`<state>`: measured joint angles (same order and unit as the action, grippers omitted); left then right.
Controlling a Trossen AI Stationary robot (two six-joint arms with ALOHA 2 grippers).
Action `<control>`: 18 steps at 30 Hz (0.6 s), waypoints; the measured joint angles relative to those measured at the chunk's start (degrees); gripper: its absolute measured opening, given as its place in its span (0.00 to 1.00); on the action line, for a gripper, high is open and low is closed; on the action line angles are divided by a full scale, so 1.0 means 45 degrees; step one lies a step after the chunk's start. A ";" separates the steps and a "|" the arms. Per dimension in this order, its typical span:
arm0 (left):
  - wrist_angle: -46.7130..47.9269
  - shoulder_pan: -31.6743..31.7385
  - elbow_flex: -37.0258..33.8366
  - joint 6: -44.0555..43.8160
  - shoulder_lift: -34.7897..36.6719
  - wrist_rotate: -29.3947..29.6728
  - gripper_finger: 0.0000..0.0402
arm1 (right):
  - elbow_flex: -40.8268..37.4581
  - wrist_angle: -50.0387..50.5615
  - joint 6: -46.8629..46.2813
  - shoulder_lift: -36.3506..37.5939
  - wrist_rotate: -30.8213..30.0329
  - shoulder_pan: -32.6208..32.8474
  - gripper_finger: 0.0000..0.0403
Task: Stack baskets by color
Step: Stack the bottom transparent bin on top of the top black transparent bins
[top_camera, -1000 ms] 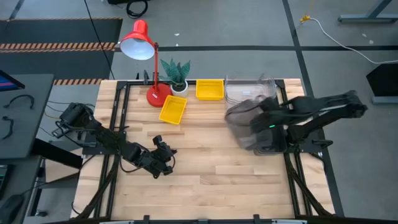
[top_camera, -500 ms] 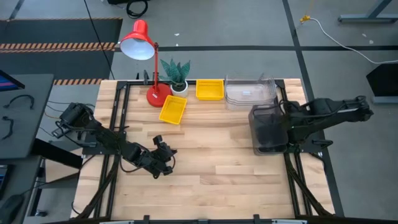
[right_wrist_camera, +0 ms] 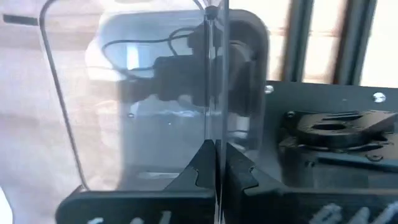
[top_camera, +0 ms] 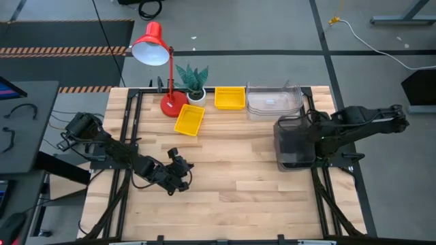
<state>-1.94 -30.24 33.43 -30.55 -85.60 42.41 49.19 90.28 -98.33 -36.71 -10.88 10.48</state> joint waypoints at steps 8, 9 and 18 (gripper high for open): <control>-0.0119 0.0000 0.0000 -0.0010 0.0000 0.0000 0.05 | 0.0535 -0.0061 0.0187 0.0000 0.0590 -0.0015 0.01; -0.0119 0.0000 0.0000 -0.0010 0.0000 0.0000 0.05 | 0.0411 -0.0035 0.0127 -0.0006 0.0822 -0.0015 0.01; -0.0114 0.0000 0.0000 -0.0034 0.0000 0.0000 0.02 | -0.0629 -0.0061 0.0019 -0.0005 0.1440 -0.0199 0.01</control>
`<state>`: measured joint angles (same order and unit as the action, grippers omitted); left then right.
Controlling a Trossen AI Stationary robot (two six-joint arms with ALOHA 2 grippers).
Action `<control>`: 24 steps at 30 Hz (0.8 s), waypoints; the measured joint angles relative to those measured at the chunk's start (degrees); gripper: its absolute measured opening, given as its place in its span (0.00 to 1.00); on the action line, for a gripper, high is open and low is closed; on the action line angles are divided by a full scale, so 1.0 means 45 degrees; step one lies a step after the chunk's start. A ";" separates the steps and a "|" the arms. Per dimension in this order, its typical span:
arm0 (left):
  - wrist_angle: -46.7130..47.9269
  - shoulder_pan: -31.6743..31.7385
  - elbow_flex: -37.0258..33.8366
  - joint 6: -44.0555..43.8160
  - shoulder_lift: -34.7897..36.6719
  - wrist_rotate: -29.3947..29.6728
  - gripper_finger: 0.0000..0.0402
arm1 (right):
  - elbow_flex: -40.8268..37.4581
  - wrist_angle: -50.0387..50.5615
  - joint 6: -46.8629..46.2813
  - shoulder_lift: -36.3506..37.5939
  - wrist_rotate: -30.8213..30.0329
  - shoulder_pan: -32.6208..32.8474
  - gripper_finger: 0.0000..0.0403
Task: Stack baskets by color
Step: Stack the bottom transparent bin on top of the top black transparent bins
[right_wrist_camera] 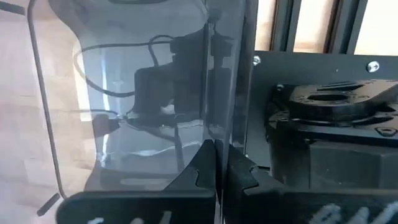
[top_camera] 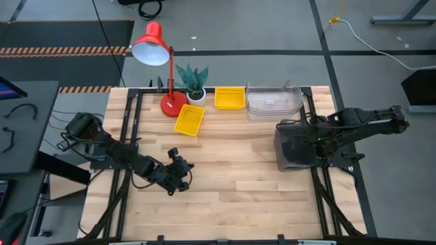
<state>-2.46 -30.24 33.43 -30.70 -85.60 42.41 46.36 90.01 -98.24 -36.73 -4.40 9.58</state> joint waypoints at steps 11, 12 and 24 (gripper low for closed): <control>-0.0146 0.0003 0.0000 -0.0008 0.0000 -0.0001 0.04 | 0.1269 0.0013 0.0444 -0.0171 -0.0488 -0.0187 0.01; -0.0149 0.0003 0.0000 -0.0005 0.0000 0.0000 0.04 | 0.1331 0.0006 0.0448 -0.0211 -0.0440 -0.0189 0.01; -0.0175 0.0003 0.0000 -0.0005 0.0000 0.0000 0.05 | 0.0977 0.0014 0.1012 -0.0207 -0.0102 -0.0869 0.01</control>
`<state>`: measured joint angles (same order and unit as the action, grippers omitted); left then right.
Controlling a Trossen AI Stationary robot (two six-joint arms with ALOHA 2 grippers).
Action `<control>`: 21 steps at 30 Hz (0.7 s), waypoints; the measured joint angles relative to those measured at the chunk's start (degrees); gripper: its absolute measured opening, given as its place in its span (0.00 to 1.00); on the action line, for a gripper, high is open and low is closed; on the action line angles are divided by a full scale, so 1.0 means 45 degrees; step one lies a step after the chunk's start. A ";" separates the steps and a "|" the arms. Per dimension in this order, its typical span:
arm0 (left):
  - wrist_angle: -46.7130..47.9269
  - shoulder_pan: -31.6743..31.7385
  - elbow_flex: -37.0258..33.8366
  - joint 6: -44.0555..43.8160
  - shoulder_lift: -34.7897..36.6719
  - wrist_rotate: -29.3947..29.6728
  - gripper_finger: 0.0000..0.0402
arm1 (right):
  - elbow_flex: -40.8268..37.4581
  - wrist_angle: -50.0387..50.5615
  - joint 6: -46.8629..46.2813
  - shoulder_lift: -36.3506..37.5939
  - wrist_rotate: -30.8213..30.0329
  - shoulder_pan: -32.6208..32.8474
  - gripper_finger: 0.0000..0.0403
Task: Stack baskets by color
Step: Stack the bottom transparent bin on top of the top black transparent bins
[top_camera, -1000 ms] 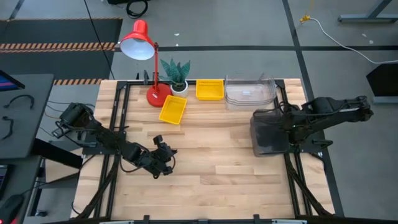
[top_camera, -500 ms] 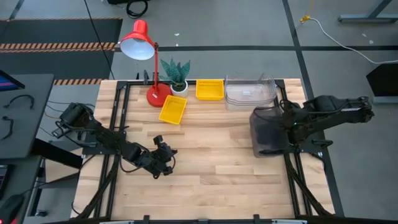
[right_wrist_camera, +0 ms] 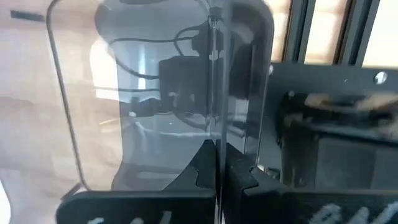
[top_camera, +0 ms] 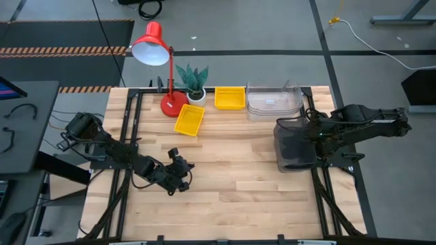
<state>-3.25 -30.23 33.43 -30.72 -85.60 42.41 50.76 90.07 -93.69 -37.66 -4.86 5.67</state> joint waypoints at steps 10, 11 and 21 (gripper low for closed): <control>-0.0008 0.0005 0.0000 0.0000 0.0000 0.0000 0.02 | 0.0539 -0.0018 0.2495 -0.0429 0.0484 -0.1528 0.01; -0.0042 0.0018 0.0000 0.0000 0.0000 0.0000 0.02 | 0.0838 -0.0024 0.2655 -0.0586 0.0690 -0.1556 0.01; -0.0617 0.0036 0.0005 0.0094 0.0000 -0.0005 0.03 | 0.2860 -0.0021 0.2538 -0.2434 0.2297 -0.1652 0.01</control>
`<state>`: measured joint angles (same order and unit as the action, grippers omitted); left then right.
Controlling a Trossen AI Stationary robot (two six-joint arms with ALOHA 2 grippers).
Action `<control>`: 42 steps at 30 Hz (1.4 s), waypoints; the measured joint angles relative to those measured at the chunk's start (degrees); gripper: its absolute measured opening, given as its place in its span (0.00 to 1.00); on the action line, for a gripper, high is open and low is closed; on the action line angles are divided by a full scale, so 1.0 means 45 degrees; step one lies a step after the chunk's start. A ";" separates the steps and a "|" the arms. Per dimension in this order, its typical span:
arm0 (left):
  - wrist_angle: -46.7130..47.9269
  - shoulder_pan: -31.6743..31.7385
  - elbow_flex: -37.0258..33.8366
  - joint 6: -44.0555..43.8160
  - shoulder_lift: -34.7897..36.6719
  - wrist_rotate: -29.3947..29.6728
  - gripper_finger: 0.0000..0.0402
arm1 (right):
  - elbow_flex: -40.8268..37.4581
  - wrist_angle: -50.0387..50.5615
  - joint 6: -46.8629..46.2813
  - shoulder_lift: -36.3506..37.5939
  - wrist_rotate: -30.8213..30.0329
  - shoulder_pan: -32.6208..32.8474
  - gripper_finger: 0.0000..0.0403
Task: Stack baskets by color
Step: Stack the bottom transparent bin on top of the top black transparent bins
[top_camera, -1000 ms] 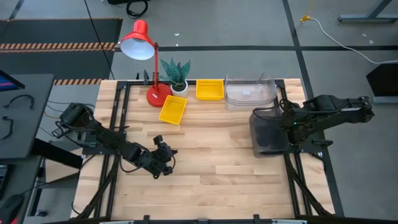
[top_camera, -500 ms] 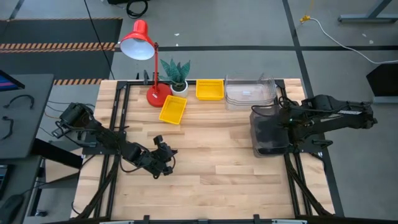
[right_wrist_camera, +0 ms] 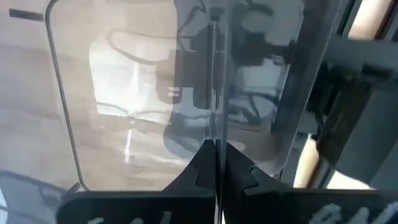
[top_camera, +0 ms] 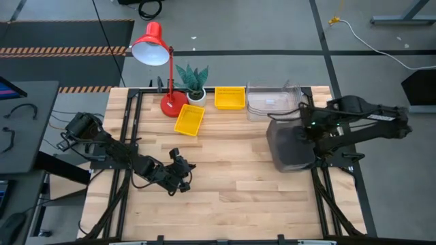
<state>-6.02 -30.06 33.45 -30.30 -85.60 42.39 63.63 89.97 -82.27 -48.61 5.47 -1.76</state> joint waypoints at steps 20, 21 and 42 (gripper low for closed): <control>-0.0024 -0.0019 0.0000 0.0242 0.0000 0.0000 0.03 | 0.0007 0.0015 0.0741 -0.1277 -0.1928 0.0011 0.01; -0.0024 -0.0019 0.0000 0.0242 0.0000 0.0000 0.02 | 0.0007 0.0023 0.0585 -0.0877 -0.1922 -0.0062 0.01; -0.0063 0.0311 0.0000 0.0319 0.0000 0.0004 0.02 | 0.5549 -0.0039 0.2925 -0.5648 -0.1538 0.1123 0.01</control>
<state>-6.31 -28.67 33.45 -28.86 -85.60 42.41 88.60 89.80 -69.11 -74.03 -1.45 3.29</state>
